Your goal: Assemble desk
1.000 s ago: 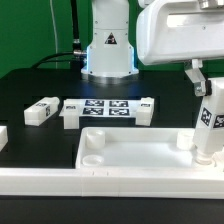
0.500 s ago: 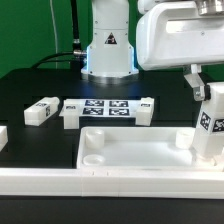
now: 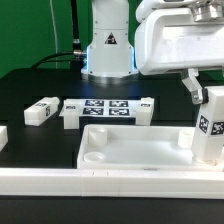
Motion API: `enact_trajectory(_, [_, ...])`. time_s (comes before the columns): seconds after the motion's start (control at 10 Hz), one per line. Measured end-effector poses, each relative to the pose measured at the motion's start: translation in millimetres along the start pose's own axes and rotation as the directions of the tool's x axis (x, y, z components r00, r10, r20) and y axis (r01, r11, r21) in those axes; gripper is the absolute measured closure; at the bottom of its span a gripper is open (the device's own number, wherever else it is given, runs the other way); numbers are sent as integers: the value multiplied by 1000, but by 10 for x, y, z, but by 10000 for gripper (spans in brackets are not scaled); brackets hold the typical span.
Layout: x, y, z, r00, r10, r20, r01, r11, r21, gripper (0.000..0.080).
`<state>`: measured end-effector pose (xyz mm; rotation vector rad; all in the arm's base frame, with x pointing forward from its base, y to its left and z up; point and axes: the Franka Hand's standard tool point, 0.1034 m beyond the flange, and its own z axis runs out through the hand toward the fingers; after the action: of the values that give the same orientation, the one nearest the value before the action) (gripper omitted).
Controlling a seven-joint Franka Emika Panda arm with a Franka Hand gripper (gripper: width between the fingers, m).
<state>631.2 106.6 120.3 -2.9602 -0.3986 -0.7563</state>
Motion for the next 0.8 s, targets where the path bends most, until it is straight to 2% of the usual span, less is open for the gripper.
enact_trajectory(0.1, [11, 4, 3, 1000, 0, -12, 0, 1000, -2, 509])
enact_trajectory(0.2, [13, 3, 2, 1000, 0, -11, 0, 1000, -2, 439])
enact_trajectory(0.3, [13, 3, 2, 1000, 0, -11, 0, 1000, -2, 439])
enact_trajectory(0.4, [13, 3, 2, 1000, 0, -11, 0, 1000, -2, 257])
enact_trajectory(0.5, [13, 4, 2, 1000, 0, -11, 0, 1000, -2, 257])
enact_trajectory(0.6, [15, -3, -5, 1000, 2, -8, -2, 1000, -1, 172])
enact_trajectory(0.8, [73, -50, -119, 1000, 3, 13, -3, 1000, 4, 156])
